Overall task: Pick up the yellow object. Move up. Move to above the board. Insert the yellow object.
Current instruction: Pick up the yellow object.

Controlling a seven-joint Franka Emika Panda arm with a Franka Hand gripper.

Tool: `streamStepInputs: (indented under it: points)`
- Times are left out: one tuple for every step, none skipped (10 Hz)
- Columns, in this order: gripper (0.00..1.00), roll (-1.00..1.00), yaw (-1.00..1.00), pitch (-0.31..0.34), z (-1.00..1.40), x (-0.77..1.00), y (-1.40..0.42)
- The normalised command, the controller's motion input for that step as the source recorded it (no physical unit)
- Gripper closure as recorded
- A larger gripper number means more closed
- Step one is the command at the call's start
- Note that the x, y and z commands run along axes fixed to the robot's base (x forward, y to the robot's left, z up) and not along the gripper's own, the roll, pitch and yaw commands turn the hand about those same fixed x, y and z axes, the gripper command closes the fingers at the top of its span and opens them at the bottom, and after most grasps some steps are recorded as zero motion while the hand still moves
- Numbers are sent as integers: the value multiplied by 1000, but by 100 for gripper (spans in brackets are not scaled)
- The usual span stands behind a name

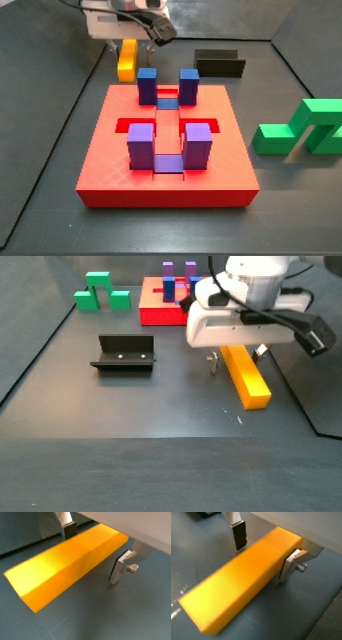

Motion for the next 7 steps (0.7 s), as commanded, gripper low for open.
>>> streamStepInputs:
  points:
    - [0, 0, 0, 0, -6, 0, 189]
    - [100, 0, 0, 0, -106, -166, 474]
    - [100, -36, 49, -23, -23, -17, 0]
    - [100, 0, 0, 0, 0, 0, 0]
    - [100, 0, 0, 0, 0, 0, 0]
    - [100, 0, 0, 0, 0, 0, 0]
    - [100, 0, 0, 0, 0, 0, 0]
